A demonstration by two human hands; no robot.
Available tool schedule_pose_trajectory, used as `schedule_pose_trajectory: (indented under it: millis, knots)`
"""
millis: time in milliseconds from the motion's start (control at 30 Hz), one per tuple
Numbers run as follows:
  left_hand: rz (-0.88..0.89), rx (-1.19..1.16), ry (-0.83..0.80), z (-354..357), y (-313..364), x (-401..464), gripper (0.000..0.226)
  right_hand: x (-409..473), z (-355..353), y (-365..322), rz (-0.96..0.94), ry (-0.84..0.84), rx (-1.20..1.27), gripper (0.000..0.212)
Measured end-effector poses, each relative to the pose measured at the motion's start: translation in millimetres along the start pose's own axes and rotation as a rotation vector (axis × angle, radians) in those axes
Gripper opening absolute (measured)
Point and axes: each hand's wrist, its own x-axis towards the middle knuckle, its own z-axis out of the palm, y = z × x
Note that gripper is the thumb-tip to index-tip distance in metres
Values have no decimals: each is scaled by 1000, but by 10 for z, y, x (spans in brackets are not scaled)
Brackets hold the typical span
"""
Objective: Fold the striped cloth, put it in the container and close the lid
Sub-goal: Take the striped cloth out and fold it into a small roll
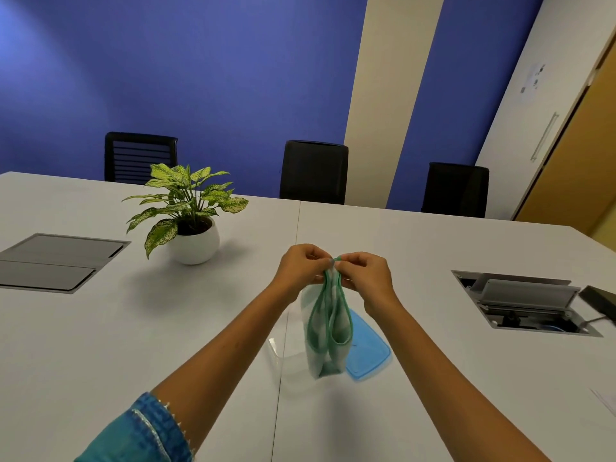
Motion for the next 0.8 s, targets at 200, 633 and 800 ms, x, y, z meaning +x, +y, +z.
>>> schedule_pose_trajectory:
  millis: [200,633,800]
  knots:
    - [27,-13,18,35,26,-41,13,-49,-38,-9,-55,26,-87,9]
    - [127,-19,28,-2,65,-84,20,-138,-33,-97,-240,8,-265,31]
    - [118,-36,34,-12,42,-80,16,-147,-12,-89,-260,9,-262,29]
